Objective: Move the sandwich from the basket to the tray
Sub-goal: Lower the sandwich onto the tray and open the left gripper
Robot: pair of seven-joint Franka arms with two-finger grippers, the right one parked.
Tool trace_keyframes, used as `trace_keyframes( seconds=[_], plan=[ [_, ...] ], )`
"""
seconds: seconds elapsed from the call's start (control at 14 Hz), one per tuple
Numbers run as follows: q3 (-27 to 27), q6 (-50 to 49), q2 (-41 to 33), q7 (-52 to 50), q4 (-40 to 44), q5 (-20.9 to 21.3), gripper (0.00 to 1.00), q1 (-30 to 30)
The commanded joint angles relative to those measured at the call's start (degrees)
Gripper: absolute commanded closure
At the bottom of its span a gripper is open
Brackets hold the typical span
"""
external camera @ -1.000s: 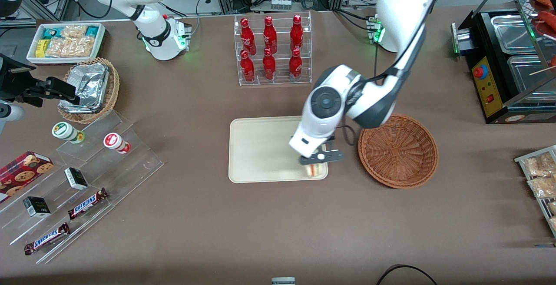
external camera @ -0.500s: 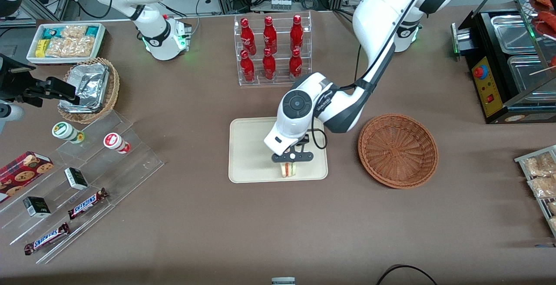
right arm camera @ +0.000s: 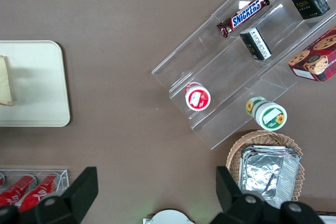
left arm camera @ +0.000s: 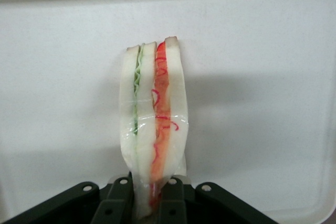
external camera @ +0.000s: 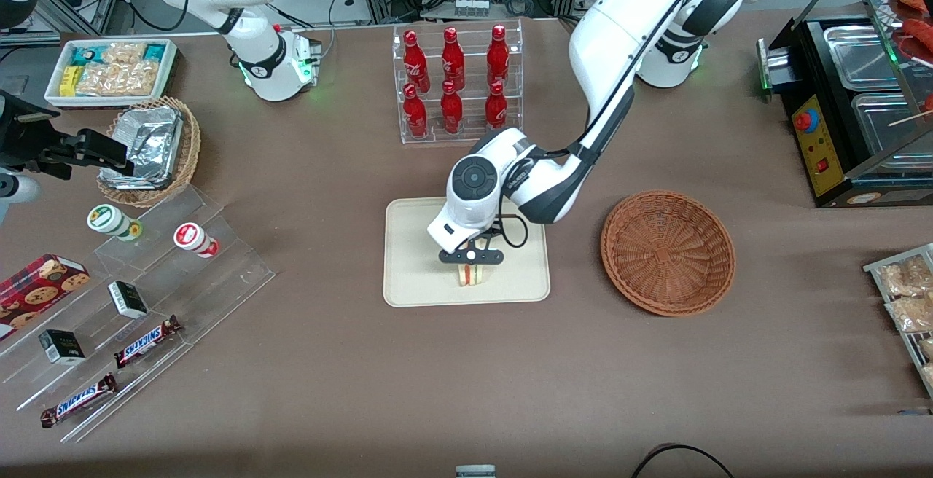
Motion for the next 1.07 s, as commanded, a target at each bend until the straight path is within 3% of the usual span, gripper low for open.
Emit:
trace_keyframes(
  seconds=[0.0, 0.07, 0.5, 1.0],
  plan=[
    [0.64, 0.75, 1.14, 0.11, 1.77, 0.95, 0.69, -1.07],
    [0.64, 0.75, 1.05, 0.29, 1.43, 1.12, 0.01, -1.07],
    [0.99, -2.76, -3.77, -0.41, 1.25, 0.95, 0.0, -0.2],
    [0.99, -17.51, -18.35, -4.02, 1.07, 0.77, 0.0, 8.66]
  ],
)
